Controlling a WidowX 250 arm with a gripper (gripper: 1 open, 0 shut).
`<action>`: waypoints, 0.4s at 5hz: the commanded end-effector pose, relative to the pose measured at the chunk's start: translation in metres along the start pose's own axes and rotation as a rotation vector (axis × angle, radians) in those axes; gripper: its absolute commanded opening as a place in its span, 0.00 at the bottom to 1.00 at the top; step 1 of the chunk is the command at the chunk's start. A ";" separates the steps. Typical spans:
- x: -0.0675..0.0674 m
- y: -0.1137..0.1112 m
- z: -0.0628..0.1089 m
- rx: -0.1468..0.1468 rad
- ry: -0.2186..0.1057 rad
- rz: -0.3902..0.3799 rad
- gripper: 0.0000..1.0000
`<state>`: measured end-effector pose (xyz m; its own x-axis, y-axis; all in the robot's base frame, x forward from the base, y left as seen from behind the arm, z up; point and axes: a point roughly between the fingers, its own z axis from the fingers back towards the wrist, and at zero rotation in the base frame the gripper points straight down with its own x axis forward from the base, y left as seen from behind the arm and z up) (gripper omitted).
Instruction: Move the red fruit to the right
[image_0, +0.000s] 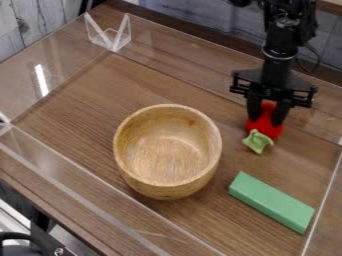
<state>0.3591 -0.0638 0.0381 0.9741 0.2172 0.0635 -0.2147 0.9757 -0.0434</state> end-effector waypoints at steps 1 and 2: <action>0.007 0.000 0.006 -0.002 -0.028 0.000 0.00; 0.008 0.001 0.003 0.002 -0.027 0.005 0.00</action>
<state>0.3596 -0.0625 0.0351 0.9730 0.2227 0.0609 -0.2208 0.9746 -0.0373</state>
